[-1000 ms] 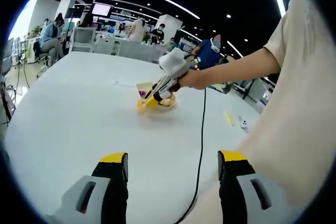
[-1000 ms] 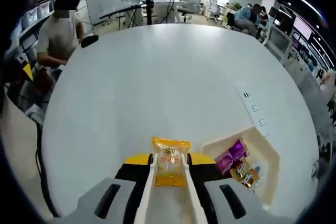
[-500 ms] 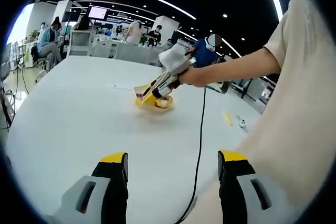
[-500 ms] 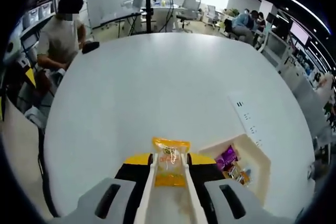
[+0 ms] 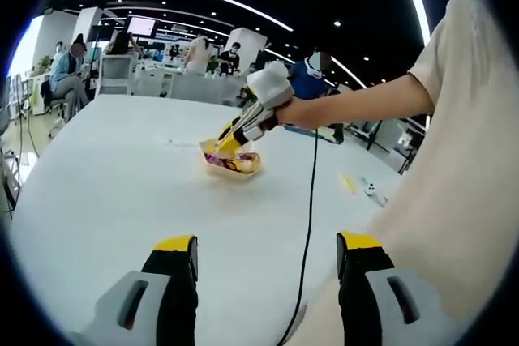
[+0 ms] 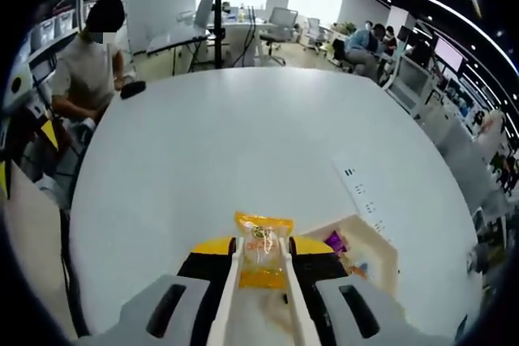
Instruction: Place the target food into the container with the food tongs after gripping and lifting it, then release it inside without dropping or visibly crushing the food.
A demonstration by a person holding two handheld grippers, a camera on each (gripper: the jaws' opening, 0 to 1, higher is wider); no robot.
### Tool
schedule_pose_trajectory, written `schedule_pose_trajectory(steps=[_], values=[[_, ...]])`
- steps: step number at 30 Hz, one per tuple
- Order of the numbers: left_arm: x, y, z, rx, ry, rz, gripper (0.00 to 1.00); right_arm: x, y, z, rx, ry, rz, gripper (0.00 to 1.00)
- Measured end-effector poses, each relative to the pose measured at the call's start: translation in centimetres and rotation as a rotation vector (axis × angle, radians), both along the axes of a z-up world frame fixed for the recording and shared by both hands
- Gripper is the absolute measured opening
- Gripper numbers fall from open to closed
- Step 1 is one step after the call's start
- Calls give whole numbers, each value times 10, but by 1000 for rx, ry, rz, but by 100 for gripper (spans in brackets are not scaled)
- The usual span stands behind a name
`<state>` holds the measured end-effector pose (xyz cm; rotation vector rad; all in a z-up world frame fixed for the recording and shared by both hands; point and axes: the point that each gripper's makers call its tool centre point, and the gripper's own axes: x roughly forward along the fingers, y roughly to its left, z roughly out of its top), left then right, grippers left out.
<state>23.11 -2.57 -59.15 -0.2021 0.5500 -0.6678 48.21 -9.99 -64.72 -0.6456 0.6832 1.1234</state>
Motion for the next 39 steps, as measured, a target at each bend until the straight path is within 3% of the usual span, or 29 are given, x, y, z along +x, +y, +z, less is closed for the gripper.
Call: schedule_pose_trajectory(steps=[3,18,39], values=[[0,0,1,3,-5,-5,70,4,0,6,33,5,-30,26],[-3,-5,5,11,-26,-7,70,18,1,38,56,-62,-30,25],[-4,-12,12,12,-50,-21,70,34,-20,68,73,-127,-68,25]])
